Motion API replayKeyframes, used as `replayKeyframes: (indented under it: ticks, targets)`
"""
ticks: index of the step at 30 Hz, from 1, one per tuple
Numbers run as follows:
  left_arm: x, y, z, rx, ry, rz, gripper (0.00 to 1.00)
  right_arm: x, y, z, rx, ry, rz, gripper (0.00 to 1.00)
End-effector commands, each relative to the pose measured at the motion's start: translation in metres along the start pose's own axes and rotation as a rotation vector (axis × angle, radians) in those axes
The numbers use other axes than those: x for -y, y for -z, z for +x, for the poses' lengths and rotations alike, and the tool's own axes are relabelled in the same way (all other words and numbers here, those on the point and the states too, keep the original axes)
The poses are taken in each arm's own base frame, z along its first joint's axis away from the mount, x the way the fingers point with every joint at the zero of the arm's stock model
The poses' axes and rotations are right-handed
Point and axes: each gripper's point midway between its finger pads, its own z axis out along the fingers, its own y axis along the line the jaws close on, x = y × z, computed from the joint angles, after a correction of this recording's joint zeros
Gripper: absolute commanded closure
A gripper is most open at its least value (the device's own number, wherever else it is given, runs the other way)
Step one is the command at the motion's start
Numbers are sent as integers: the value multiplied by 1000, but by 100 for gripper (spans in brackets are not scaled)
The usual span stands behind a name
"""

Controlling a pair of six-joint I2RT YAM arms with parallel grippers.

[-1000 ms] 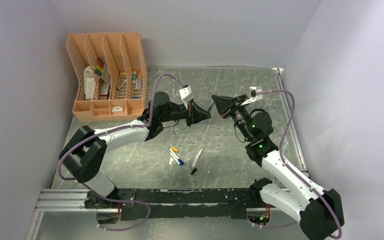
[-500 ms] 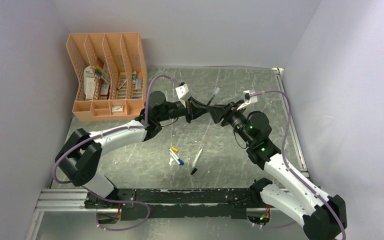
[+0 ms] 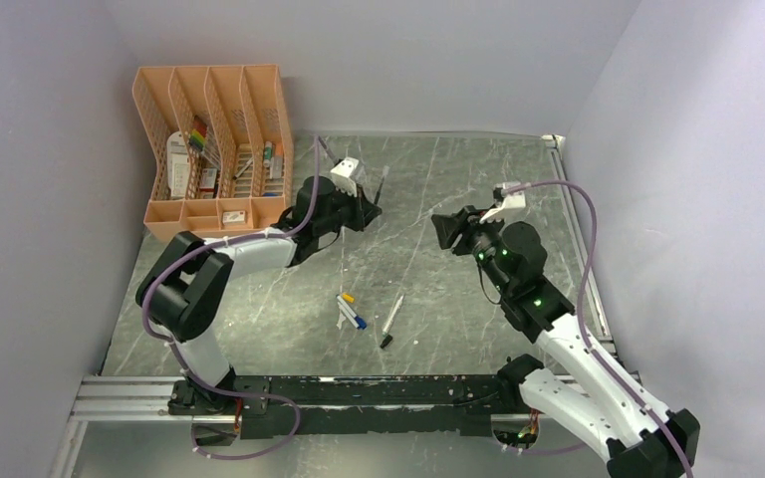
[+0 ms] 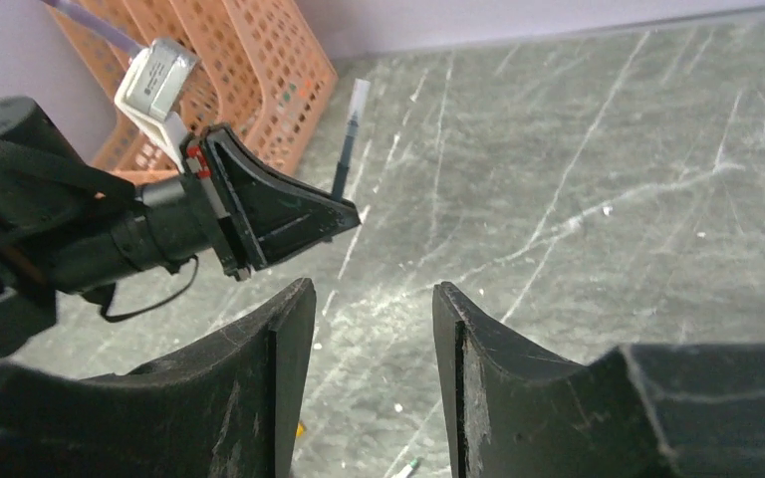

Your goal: Insert the pens into the pen caps

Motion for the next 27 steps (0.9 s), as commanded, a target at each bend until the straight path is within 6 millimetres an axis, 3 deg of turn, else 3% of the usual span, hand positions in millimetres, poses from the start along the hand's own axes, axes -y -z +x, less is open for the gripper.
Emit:
replayKeyframes:
  ticks: [1,6,11,18,27]
  targets:
    - [-41,7,20,-119,29,-267,93,11,-5,19,-74,35,48,53]
    - [-79,21,47,-283,-11,-483,93,10,-15,41,-143,32,31,53]
    - [-97,28,60,-341,-20,-589,91,9,-20,50,-168,33,17,53]
    - [-111,22,91,-442,16,-645,85,12,-23,66,-229,30,20,53]
    - [-107,21,94,-450,36,-632,73,16,-26,82,-276,20,32,53]
